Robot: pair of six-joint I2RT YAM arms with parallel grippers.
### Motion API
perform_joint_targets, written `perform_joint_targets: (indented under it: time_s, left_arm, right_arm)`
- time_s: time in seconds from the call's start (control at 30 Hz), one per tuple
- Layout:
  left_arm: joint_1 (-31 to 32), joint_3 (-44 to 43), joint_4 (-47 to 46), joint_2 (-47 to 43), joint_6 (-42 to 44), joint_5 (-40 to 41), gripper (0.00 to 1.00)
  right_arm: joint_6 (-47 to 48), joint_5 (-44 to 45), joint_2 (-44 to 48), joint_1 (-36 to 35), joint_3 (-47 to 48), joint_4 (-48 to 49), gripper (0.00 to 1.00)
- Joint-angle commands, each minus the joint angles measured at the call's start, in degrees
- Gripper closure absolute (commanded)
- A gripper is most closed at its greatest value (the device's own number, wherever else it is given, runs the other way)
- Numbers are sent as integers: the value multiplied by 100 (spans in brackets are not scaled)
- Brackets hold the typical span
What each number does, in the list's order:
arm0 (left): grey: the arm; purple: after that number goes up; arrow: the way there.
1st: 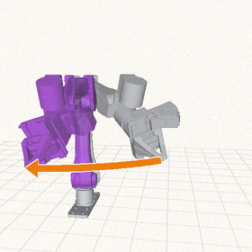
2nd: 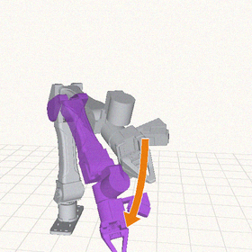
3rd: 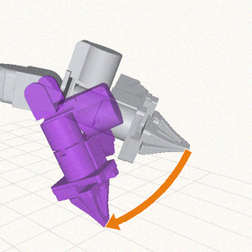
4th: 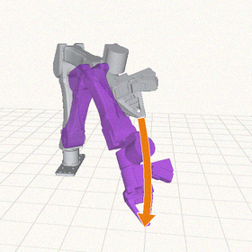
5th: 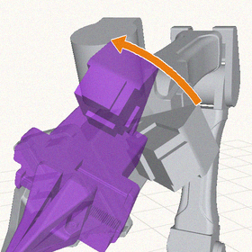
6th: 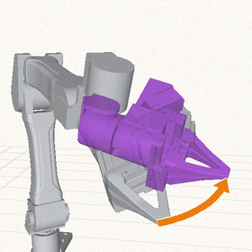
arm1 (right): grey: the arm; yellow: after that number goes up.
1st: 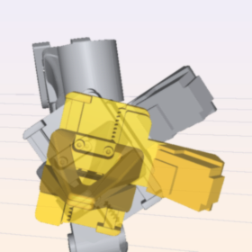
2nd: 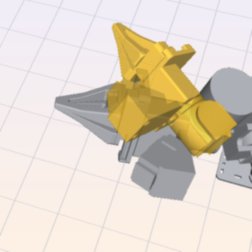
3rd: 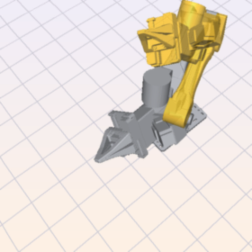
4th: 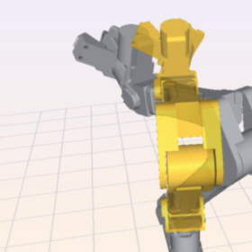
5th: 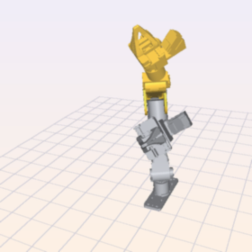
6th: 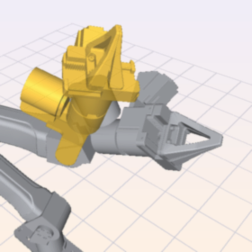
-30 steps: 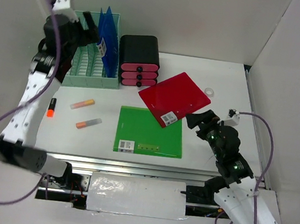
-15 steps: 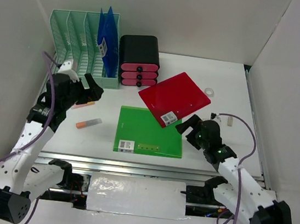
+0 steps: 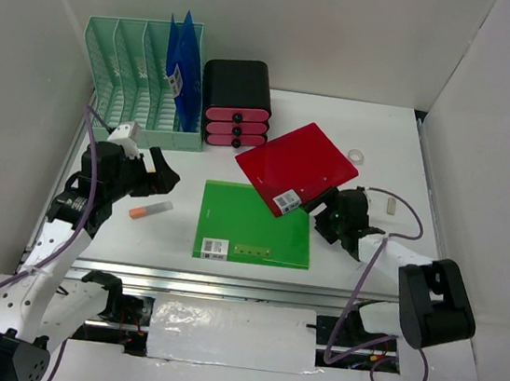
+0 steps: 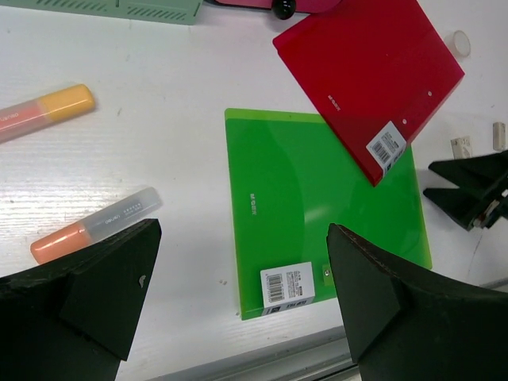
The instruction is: Organize the desk
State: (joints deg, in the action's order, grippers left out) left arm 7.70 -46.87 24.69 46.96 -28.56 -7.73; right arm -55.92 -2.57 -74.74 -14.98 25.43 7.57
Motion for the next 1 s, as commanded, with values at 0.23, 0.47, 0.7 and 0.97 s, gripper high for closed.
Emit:
perform_joint_targets:
  time_s: [0.23,0.47,0.7,0.97]
  left_arm:
    - [21,12,-210,-73,219,-308,1]
    - [21,-15,-219,-38,236,-308,1]
    - [29,-33,-228,-29,245,-344,0]
    - [21,-24,-245,-64,254,-387,1]
  right_arm:
    - [-7,-894,-1490,487,963,517,17]
    - [-209,-1044,-2071,646,1236,368,31]
    - [-218,-956,-2159,663,1367,245,47]
    - [-130,-895,-2291,672,1641,-37,60]
